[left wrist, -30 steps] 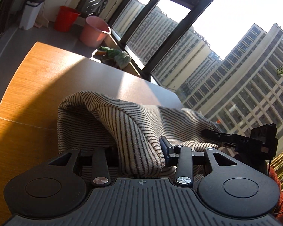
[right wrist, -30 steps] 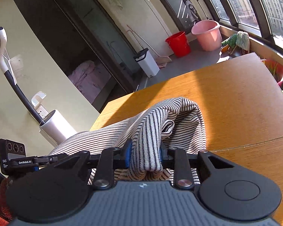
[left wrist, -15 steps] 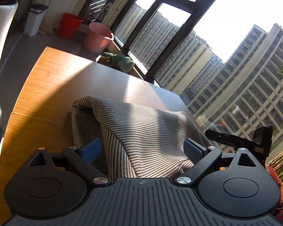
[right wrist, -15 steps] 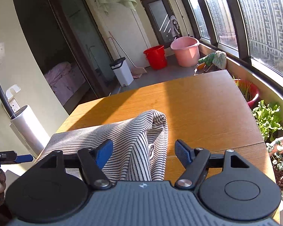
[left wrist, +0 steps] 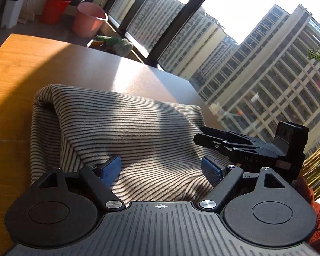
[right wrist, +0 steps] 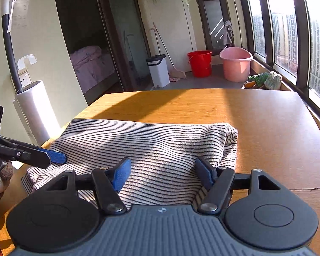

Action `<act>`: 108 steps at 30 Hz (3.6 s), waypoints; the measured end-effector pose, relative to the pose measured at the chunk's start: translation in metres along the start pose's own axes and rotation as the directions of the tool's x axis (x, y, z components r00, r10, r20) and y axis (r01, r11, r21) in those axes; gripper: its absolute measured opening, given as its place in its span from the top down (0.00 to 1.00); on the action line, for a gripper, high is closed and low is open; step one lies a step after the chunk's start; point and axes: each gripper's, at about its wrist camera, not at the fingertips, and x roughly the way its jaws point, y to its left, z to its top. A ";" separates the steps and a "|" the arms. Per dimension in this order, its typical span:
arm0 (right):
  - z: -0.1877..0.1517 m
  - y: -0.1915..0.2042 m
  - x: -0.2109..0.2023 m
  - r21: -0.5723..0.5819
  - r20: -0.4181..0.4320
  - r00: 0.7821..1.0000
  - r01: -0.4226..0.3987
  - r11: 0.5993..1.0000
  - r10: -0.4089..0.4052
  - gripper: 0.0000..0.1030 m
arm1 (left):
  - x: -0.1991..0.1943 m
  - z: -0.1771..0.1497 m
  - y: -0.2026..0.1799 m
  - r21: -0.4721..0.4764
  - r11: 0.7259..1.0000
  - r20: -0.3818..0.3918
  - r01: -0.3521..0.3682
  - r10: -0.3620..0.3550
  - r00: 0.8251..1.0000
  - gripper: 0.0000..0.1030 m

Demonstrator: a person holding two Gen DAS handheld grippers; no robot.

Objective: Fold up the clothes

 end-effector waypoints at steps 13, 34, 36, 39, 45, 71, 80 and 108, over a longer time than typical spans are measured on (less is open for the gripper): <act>-0.009 0.035 -0.059 -0.004 0.066 0.992 -0.107 0.994 0.107 0.27 | 0.025 0.059 -0.019 0.023 0.999 0.094 -0.046 0.044 0.995 0.07; -0.037 0.017 -0.039 -0.004 -0.034 0.996 0.080 0.997 -0.080 0.28 | 0.036 0.014 0.005 -0.036 0.998 -0.029 -0.056 0.055 0.998 0.17; -0.041 0.028 -0.043 0.002 -0.053 0.998 0.034 0.999 -0.034 0.24 | 0.045 0.024 0.008 -0.011 0.996 -0.011 -0.088 0.088 0.996 0.17; -0.042 0.041 -0.045 0.024 -0.091 0.993 -0.075 0.997 0.076 0.19 | 0.049 0.035 0.008 0.011 0.989 0.008 -0.148 0.148 0.989 0.17; -0.029 0.042 -0.057 -0.013 -0.051 0.994 -0.096 0.995 0.095 0.18 | -0.004 0.033 0.000 -0.013 0.993 0.095 -0.113 0.114 0.989 0.15; -0.052 0.139 -0.019 -0.610 -0.205 0.969 -0.235 0.757 0.136 0.20 | -0.003 0.013 -0.008 0.137 0.978 0.096 -0.159 0.146 0.985 0.12; -0.057 0.143 -0.021 -0.610 -0.202 0.969 -0.236 0.757 0.139 0.15 | 0.055 0.037 0.004 0.088 0.981 0.034 -0.175 0.173 0.984 0.14; -0.009 0.040 0.004 0.185 -0.222 0.888 -0.368 0.911 0.403 0.54 | -0.048 -0.066 -0.055 0.723 0.634 0.137 -0.275 0.260 0.956 0.00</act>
